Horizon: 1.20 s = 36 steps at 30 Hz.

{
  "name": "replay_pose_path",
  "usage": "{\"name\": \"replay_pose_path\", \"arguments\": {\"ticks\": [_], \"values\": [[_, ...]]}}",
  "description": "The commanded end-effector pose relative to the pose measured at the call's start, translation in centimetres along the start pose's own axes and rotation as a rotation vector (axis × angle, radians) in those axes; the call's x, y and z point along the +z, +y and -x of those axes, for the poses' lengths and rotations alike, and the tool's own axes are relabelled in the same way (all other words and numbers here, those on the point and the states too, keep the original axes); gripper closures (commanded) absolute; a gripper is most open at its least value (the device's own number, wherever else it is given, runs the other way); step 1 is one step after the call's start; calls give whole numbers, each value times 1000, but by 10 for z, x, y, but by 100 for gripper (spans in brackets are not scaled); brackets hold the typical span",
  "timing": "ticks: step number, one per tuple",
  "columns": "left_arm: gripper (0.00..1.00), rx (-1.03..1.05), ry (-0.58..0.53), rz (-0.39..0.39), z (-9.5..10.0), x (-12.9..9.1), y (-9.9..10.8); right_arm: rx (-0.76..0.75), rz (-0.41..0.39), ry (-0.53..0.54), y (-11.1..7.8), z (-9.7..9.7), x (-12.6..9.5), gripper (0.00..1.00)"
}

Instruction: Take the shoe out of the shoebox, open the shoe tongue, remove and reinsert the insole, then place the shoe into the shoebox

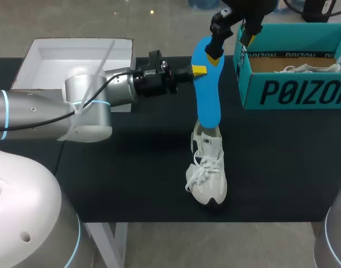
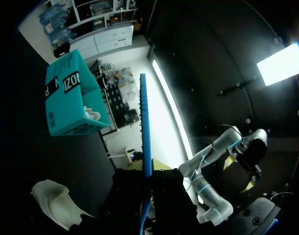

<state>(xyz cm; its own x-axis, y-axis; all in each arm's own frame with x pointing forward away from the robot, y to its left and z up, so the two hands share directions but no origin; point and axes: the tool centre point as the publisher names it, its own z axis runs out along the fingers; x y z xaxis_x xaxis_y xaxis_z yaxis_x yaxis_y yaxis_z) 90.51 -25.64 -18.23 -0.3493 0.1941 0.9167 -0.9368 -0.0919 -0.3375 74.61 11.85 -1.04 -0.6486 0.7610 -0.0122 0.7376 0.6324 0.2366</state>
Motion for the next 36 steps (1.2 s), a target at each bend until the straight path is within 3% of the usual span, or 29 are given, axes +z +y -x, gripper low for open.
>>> {"name": "replay_pose_path", "arguments": {"ticks": [1,13,15,17,19,21,30,36], "values": [[100,0,-3,-1,0,0,0,1,-2,0,1,0,0,0],[100,0,-3,-1,0,0,0,1,-2,0,1,0,0,0],[100,172,29,67,-9,7,-2,1,-2,0,1,0,0,0],[100,353,-21,155,-15,7,-2,1,-2,0,1,0,0,0],[100,537,11,203,-19,8,4,1,-2,0,1,0,0,0],[100,661,38,311,-23,10,15,1,-2,0,1,0,0,0],[100,896,33,228,-31,-4,44,1,-2,0,1,0,0,0],[100,973,12,215,-35,5,55,1,-2,0,1,0,0,0]]}}
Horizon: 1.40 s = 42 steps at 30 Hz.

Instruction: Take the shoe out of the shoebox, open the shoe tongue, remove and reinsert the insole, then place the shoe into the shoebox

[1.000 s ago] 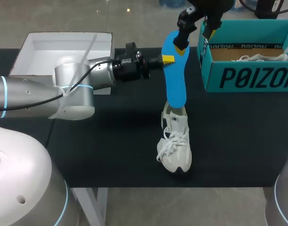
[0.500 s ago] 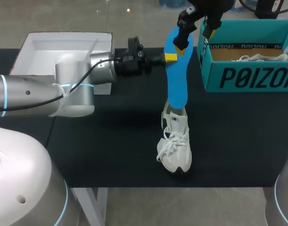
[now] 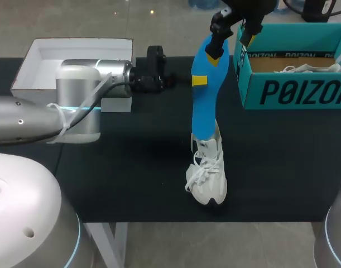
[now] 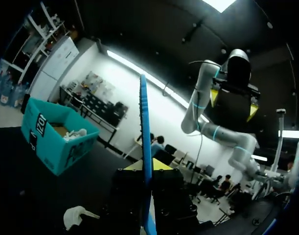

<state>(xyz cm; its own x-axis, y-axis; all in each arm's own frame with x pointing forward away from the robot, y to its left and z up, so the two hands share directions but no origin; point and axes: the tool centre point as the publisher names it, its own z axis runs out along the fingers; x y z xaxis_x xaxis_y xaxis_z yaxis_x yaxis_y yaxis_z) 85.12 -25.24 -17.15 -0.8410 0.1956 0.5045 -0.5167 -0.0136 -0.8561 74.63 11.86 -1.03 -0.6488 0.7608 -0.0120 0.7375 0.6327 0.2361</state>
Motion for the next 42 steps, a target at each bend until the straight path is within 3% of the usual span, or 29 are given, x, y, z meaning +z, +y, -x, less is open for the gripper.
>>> {"name": "replay_pose_path", "arguments": {"ticks": [1,3,30,32,35,37,39,42], "values": [[100,326,-61,36,-10,12,2,1,-2,0,1,0,0,0],[100,320,-76,69,-13,17,5,1,-2,0,1,0,0,0],[100,320,-76,69,-13,17,5,1,-2,0,1,0,0,0],[100,562,-37,-28,-17,26,-8,1,-2,0,1,0,0,0],[100,799,22,73,-23,31,-5,1,-2,0,1,0,0,0],[100,944,8,39,-28,30,-3,1,-2,0,1,0,0,0],[100,1134,2,94,-36,26,0,1,-2,0,1,0,0,0],[100,1242,6,112,-44,23,8,1,-2,0,1,0,0,0]]}}
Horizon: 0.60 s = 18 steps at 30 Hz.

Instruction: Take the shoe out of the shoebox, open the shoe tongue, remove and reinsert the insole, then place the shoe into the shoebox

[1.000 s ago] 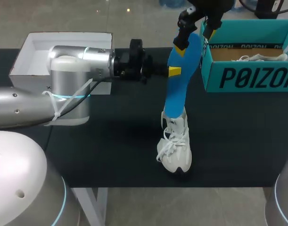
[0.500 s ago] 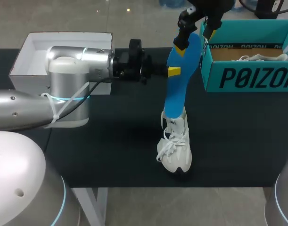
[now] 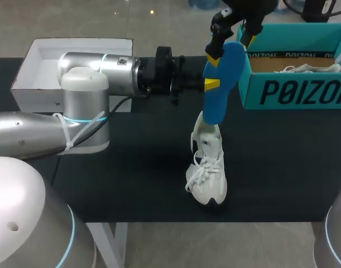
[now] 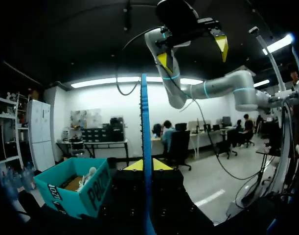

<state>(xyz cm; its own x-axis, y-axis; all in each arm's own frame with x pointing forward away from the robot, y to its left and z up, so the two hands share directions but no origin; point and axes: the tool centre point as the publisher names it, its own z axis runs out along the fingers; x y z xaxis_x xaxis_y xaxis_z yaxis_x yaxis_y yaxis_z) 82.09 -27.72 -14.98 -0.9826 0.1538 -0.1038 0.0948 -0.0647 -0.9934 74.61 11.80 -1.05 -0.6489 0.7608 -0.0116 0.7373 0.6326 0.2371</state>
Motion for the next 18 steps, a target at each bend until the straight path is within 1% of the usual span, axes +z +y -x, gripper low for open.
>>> {"name": "replay_pose_path", "arguments": {"ticks": [1,4,6,8,9,13,14,15,16,18], "values": [[100,638,-8,16,-17,-12,2,1,-3,-1,1,0,0,0],[100,670,-62,21,-25,-20,5,1,-3,-1,1,0,0,0],[100,672,-68,44,-27,-26,9,1,-3,-1,1,0,0,0],[100,682,-76,39,-29,-31,12,1,-3,-1,1,0,0,0],[100,686,-73,48,-29,-32,13,1,-3,-1,1,0,0,0],[100,690,-68,45,-31,-33,17,1,-3,-1,1,0,0,0],[100,677,-69,66,-31,-32,20,1,-3,-1,1,0,0,0],[100,663,-60,57,-31,-31,21,1,-3,-1,1,0,0,0],[100,612,-59,66,-30,-30,23,1,-3,-1,1,0,0,0],[100,612,-59,66,-30,-30,23,1,-3,-1,1,0,0,0]]}}
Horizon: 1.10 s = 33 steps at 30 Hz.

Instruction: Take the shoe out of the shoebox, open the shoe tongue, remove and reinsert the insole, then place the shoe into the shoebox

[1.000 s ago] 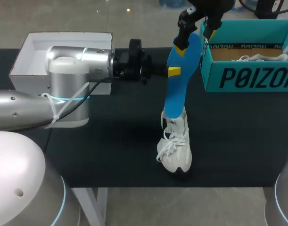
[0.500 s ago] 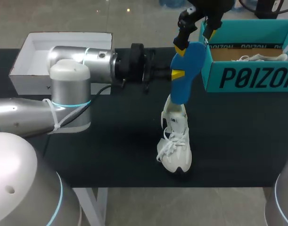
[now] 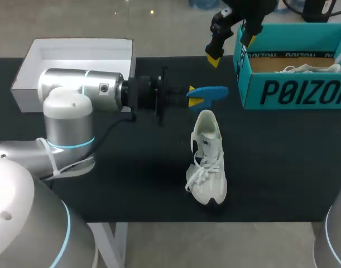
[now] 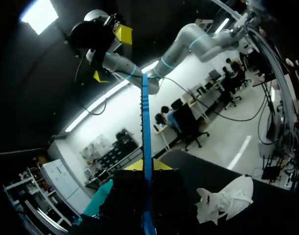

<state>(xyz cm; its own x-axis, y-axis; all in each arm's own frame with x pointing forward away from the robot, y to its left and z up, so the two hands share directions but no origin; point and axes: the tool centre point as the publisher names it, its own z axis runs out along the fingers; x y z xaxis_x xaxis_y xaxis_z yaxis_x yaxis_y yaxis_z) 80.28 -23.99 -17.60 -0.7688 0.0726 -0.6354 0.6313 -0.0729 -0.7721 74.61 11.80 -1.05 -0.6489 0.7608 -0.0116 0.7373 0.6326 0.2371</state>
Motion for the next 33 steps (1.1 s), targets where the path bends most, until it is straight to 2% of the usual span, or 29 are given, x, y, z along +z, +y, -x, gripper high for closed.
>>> {"name": "replay_pose_path", "arguments": {"ticks": [1,24,27,30,33], "values": [[100,26,-18,12,-4,5,-1,1,-3,0,1,0,0,0],[100,26,-18,12,-4,5,-1,1,-3,0,1,0,0,0],[100,266,44,10,-6,8,-14,1,-3,0,1,0,0,0],[100,467,35,-20,-9,4,-23,1,-3,0,1,0,0,0],[100,578,54,-37,-13,1,-27,1,-3,0,1,0,0,0]]}}
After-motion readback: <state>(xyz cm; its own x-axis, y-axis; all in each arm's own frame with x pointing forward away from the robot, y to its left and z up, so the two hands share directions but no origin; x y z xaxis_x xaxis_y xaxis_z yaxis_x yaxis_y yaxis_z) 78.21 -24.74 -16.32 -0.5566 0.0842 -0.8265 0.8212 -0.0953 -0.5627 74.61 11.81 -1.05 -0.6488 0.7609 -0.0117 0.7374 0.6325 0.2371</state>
